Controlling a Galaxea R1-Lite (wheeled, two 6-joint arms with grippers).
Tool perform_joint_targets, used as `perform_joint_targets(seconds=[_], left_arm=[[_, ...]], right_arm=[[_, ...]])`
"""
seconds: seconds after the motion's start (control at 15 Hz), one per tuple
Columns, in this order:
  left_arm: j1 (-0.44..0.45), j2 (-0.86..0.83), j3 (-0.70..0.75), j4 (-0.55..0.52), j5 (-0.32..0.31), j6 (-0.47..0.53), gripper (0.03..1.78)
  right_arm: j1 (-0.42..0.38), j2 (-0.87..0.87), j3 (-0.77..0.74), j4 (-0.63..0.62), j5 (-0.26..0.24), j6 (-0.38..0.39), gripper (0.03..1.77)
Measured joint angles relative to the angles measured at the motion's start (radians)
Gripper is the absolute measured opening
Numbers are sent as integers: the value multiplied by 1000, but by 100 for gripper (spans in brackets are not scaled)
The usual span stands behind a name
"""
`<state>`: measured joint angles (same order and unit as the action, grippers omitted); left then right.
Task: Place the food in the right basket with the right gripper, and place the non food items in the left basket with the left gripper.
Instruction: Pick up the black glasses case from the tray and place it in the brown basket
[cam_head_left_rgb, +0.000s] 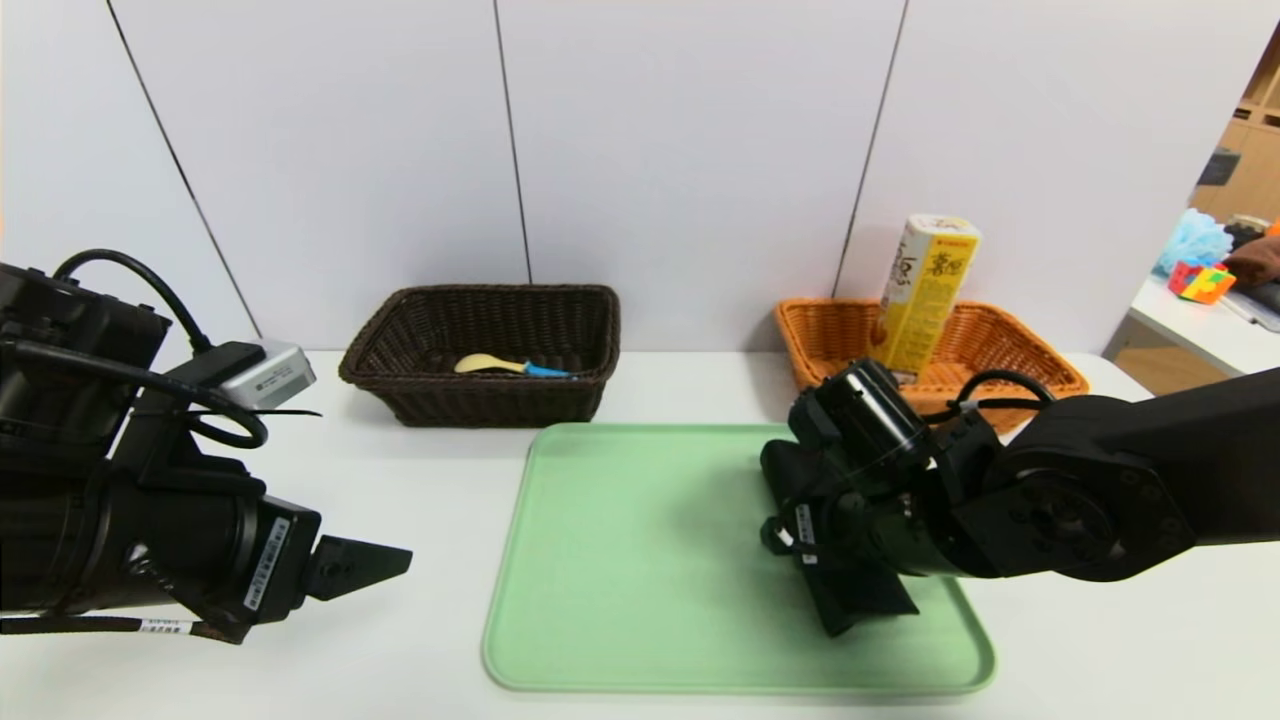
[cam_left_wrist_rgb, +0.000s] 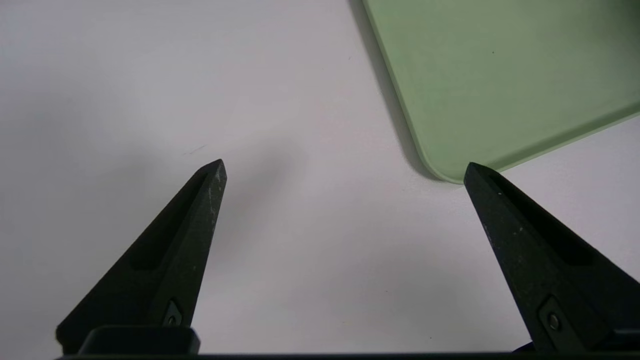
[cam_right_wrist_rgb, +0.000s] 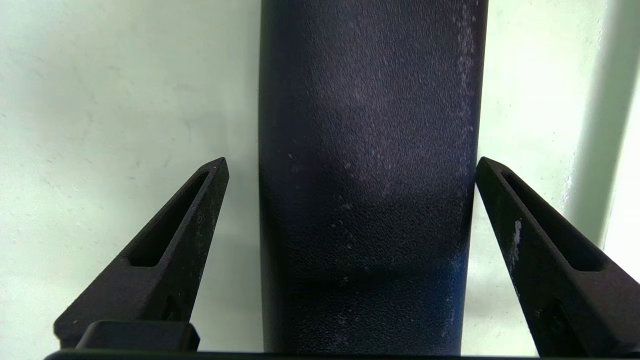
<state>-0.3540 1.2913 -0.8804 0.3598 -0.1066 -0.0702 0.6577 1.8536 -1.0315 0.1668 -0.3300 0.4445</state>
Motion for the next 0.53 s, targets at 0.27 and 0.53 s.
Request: perform_joint_targets(seconds=[0.27,0.53], left_arm=[[1,0,0,0,0,0,169],[1,0,0,-1,0,-1,169]], right_arm=[[10,-1,6,-3,-18,3,114],[10,-9,10,-3,-21,7,80]])
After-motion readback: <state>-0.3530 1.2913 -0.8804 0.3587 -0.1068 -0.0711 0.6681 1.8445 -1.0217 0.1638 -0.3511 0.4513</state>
